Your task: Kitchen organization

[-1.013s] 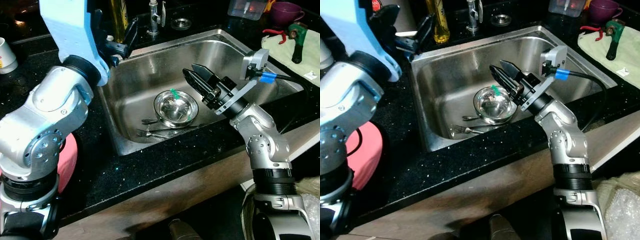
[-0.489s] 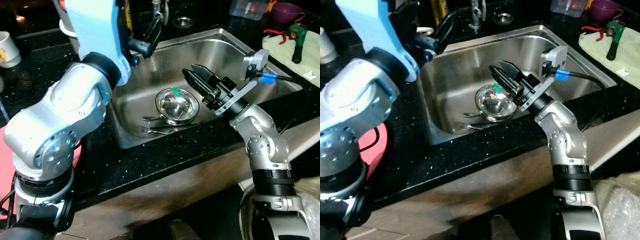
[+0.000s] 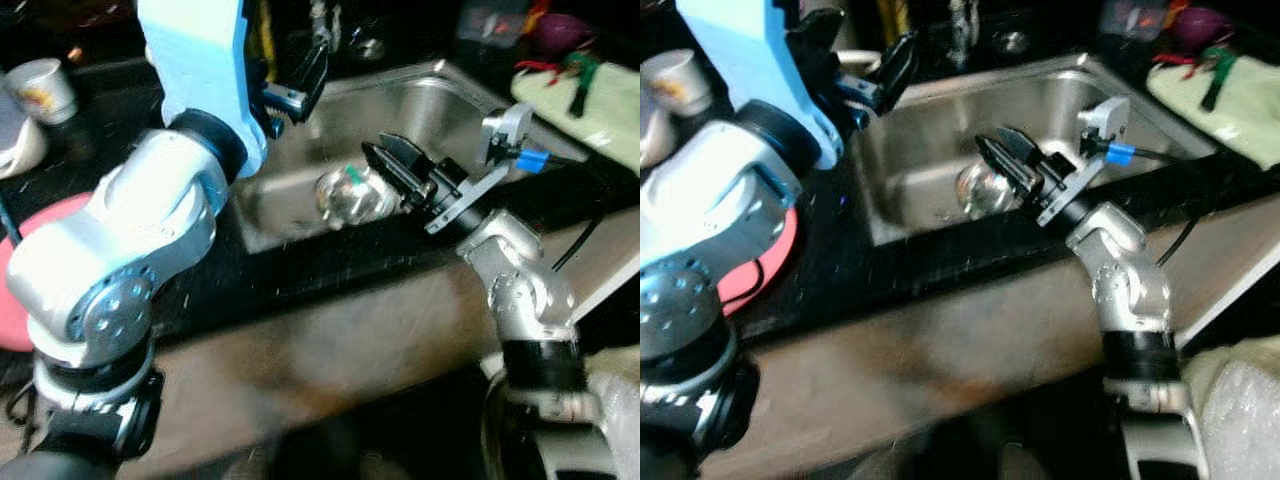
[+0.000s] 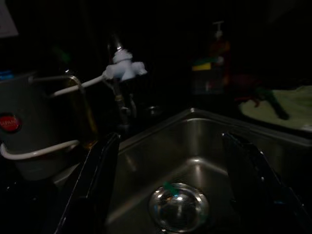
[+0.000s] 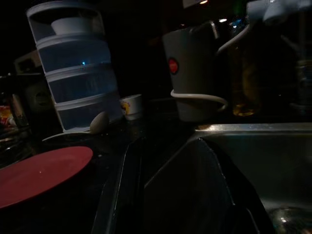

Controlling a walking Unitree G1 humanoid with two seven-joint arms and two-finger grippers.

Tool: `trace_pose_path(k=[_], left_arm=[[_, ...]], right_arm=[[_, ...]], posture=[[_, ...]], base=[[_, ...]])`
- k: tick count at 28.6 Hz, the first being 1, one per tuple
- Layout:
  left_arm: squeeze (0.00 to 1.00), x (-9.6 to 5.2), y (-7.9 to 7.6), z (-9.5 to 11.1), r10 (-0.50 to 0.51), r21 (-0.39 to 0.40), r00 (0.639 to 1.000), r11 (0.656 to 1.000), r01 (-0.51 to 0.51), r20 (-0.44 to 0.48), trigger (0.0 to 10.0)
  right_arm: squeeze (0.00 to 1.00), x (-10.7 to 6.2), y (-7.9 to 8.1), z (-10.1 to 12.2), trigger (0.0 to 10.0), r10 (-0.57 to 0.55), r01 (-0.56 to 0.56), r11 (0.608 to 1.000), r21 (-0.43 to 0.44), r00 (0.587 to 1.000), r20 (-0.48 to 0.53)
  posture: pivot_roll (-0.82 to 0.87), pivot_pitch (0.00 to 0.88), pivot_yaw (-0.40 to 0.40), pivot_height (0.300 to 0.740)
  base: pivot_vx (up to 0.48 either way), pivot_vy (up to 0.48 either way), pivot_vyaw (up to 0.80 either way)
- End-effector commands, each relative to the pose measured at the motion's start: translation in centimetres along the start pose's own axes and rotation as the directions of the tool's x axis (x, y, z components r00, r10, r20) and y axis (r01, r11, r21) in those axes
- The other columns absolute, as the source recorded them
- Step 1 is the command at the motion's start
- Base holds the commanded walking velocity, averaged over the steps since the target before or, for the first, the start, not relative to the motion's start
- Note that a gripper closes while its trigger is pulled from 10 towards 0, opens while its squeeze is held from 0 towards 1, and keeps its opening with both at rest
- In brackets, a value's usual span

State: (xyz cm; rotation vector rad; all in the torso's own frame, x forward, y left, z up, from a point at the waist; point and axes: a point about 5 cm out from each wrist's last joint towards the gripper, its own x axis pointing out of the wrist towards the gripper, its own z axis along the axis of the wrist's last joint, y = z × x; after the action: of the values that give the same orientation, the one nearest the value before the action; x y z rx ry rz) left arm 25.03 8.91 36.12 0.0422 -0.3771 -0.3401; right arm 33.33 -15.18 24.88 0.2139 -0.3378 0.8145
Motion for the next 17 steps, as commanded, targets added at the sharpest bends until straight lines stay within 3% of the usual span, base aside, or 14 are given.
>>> trace_pose_path(k=[1,6,10,17], left_arm=[[0.0,-0.1,0.3,-0.1,0.015,0.004,1.0,1.0,-0.015,-0.011,10.0],[0.0,-0.1,0.3,-0.3,0.017,-0.003,1.0,1.0,-0.017,-0.019,10.0],[0.0,-0.3,1.2,-2.7,0.024,-0.018,0.997,1.0,-0.025,-0.072,10.0],[0.0,-2.2,2.1,-8.3,0.017,-0.075,0.983,0.997,-0.032,-0.185,10.0]], right_arm=[[0.0,0.1,0.3,-0.2,10.0,0.01,-0.01,1.0,0.006,1.0,-0.001],[0.0,0.1,0.3,-0.4,10.0,0.008,-0.007,1.0,0.008,1.0,-0.005],[0.0,0.0,0.4,-0.7,10.0,0.006,-0.006,1.0,0.013,1.0,-0.011],[0.0,-0.5,1.3,-4.3,10.0,-0.026,0.031,0.997,0.07,0.997,-0.075]], posture=[[0.09,0.109,0.006,0.74],[0.09,0.108,0.006,0.74],[0.09,0.109,0.007,0.74],[0.07,0.11,0.0,0.74]], base=[[0.0,0.0,0.0],[0.0,0.0,0.0],[0.0,0.0,0.0],[0.0,0.0,0.0]])
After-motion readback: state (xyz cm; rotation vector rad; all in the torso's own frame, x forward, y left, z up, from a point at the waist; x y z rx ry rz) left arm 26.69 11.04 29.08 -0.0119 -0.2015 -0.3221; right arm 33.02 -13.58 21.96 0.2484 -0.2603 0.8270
